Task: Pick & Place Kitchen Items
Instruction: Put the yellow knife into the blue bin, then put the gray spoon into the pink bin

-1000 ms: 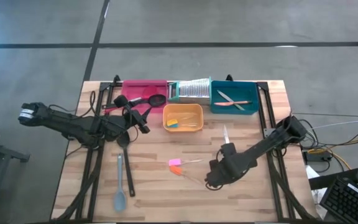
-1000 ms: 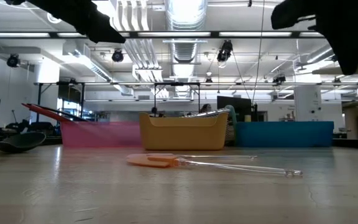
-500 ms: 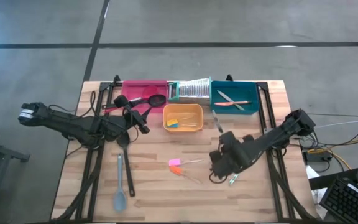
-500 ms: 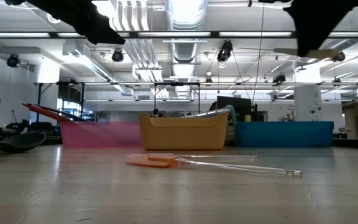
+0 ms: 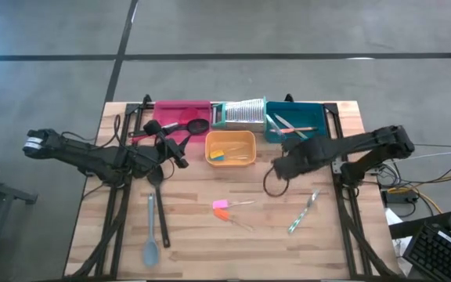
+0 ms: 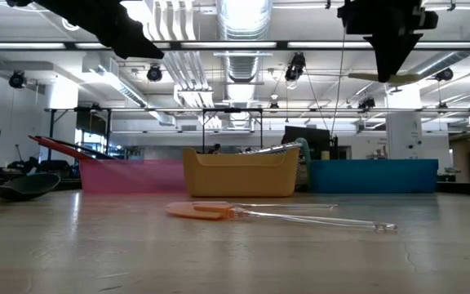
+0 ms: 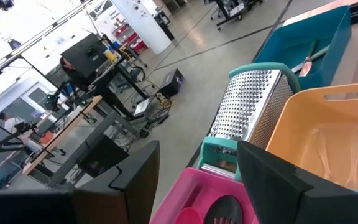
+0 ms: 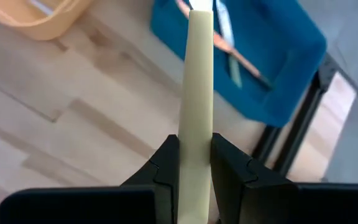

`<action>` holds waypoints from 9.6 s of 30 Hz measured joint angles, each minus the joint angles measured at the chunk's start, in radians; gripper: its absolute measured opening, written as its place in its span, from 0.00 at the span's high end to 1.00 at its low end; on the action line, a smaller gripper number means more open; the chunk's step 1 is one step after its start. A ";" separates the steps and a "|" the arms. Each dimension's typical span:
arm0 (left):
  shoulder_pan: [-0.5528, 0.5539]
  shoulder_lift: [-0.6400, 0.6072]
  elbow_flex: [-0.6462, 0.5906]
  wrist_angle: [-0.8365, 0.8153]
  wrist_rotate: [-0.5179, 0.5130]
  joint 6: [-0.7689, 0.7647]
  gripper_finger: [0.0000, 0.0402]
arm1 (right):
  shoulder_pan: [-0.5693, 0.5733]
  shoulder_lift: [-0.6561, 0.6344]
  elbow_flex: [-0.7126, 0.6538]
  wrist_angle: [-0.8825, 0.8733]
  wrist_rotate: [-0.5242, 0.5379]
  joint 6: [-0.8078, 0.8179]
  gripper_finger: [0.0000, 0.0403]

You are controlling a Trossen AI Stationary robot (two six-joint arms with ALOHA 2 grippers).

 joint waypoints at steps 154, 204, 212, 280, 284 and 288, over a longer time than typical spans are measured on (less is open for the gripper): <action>0.000 -0.001 0.001 0.049 0.120 0.000 0.46 | 0.265 -0.378 -0.073 0.610 0.321 -0.798 0.98; -0.705 0.312 0.297 -1.032 0.750 -0.344 0.72 | 0.264 -0.555 -0.173 0.532 0.333 -0.635 0.98; -0.734 0.320 0.295 -1.032 0.916 -0.431 0.76 | 0.264 -0.605 -0.205 0.540 0.363 -0.516 0.98; -0.731 0.316 -0.175 -0.437 1.016 -0.036 0.88 | 0.262 -0.608 -0.155 0.587 0.452 -0.632 0.98; -0.731 0.320 -0.129 -0.440 1.017 -0.039 0.88 | 0.262 -0.607 -0.155 0.586 0.451 -0.642 0.98; -0.734 0.319 -0.059 -0.484 1.023 -0.062 0.88 | 0.262 -0.607 -0.155 0.584 0.444 -0.645 0.98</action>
